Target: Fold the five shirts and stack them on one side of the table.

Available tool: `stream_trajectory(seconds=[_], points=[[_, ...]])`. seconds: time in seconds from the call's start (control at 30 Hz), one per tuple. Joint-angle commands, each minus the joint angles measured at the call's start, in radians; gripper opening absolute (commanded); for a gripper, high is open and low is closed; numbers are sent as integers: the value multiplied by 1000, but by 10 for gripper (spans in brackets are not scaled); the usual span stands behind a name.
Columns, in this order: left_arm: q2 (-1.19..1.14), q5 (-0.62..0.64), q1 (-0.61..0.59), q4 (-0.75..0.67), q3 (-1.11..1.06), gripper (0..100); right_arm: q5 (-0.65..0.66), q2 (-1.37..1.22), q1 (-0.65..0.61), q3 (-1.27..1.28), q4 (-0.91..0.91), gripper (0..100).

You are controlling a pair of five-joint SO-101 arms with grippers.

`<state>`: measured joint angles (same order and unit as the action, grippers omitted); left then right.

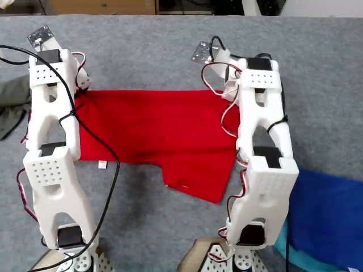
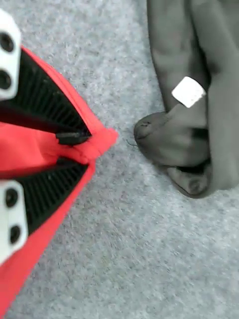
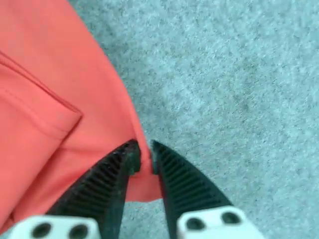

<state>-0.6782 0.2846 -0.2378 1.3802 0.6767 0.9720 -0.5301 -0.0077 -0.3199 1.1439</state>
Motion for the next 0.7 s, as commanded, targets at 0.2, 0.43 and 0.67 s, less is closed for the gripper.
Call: stream_trajectory(seconds=[0.2, 0.43, 0.67], points=[[24, -3, -41, 31, 8, 218, -3, 38, -10, -114, 75, 316], [24, -106, -38, 218, 175, 214, 0, 168, -47, -151, 322, 246], [25, -169, -49, 365, 235, 218, -5, 400, -148, 94, 454, 200]])
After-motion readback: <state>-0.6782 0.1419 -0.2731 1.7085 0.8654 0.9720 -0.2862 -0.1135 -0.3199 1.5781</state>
